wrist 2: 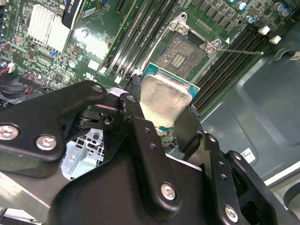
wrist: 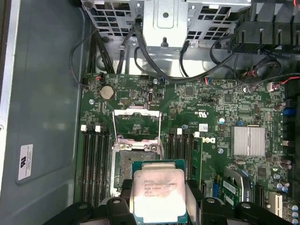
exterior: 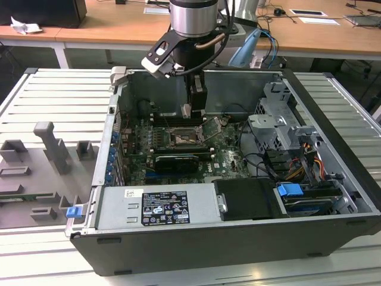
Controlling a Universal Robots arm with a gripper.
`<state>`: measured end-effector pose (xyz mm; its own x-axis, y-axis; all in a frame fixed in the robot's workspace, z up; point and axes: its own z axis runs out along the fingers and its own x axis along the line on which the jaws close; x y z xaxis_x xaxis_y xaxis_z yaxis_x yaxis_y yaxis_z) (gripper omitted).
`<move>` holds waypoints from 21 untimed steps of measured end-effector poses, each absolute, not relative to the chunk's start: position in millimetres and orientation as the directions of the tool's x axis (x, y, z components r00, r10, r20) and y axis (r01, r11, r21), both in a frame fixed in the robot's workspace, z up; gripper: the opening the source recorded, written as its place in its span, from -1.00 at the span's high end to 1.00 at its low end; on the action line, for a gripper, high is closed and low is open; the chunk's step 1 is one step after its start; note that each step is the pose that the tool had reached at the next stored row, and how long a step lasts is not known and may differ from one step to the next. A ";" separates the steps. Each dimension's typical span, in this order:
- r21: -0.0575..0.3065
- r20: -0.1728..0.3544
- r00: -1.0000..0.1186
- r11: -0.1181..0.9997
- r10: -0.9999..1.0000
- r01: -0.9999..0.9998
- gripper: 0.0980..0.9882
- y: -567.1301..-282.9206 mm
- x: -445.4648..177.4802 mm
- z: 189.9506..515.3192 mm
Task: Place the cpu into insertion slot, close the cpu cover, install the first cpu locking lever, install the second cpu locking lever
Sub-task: 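Place the cpu into insertion slot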
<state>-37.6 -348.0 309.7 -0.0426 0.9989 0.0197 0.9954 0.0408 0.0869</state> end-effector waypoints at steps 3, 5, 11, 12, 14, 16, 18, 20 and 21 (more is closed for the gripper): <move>0.087 0.019 -0.042 0.040 0.999 0.995 0.03 -348.0 -37.6 307.6; 0.087 0.020 -0.042 0.040 0.999 0.995 0.03 -348.0 -37.6 307.0; 0.087 0.020 -0.042 0.040 0.999 0.995 0.03 -348.0 -37.6 305.1; 0.087 0.020 -0.042 0.040 0.999 0.995 0.03 -348.0 -37.6 304.4; 0.087 0.020 -0.042 0.040 0.999 0.995 0.03 -348.0 -37.6 303.9; 0.087 0.020 -0.042 0.040 0.999 0.995 0.03 -348.0 -37.6 303.5; 0.087 0.020 -0.042 0.040 0.999 0.995 0.03 -348.0 -37.6 303.0; 0.087 0.020 -0.042 0.040 0.999 0.995 0.03 -348.0 -37.6 302.3; 0.087 0.020 -0.042 0.040 0.999 0.995 0.03 -348.0 -37.6 302.1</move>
<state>-37.6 -348.0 302.1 -0.0422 0.9989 0.0196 0.9954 0.0403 0.0869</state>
